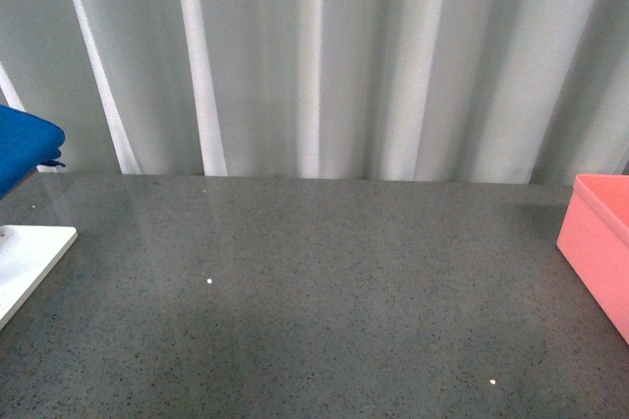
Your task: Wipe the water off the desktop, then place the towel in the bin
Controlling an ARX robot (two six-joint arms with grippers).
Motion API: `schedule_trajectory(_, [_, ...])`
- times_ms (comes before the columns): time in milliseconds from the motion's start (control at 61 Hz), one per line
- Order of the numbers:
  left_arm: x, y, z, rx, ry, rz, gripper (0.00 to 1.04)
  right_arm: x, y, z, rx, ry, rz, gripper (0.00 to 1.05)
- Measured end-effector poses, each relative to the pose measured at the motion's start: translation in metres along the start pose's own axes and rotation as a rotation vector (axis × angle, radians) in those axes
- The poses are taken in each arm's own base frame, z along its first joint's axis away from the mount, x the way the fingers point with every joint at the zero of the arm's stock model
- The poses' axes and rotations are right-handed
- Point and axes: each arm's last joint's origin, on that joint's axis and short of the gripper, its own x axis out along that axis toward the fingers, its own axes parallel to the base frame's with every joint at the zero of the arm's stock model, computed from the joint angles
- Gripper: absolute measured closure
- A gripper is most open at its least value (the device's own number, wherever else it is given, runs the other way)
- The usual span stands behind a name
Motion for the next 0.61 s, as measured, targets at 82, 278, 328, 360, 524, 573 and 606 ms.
schedule_trajectory(82, [0.0000,0.0000,0.0000,0.000,0.000,0.000,0.07,0.0000,0.0000,0.0000,0.000,0.000,0.000,0.07])
schedule_trajectory(278, [0.0000,0.0000,0.0000,0.000,0.000,0.000,0.07,0.0000,0.0000,0.0000,0.000,0.000,0.000,0.07])
schedule_trajectory(328, [0.0000,0.0000,0.0000,0.000,0.000,0.000,0.07,0.0000,0.0000,0.0000,0.000,0.000,0.000,0.07])
schedule_trajectory(360, [0.0000,0.0000,0.0000,0.000,0.000,0.000,0.07,0.0000,0.0000,0.0000,0.000,0.000,0.000,0.07])
schedule_trajectory(524, [0.0000,0.0000,0.0000,0.000,0.000,0.000,0.07,0.0000,0.0000,0.0000,0.000,0.000,0.000,0.07])
schedule_trajectory(573, [0.0000,0.0000,0.0000,0.000,0.000,0.000,0.07,0.0000,0.0000,0.0000,0.000,0.000,0.000,0.07])
schedule_trajectory(606, [0.0000,0.0000,0.0000,0.000,0.000,0.000,0.07,0.0000,0.0000,0.0000,0.000,0.000,0.000,0.07])
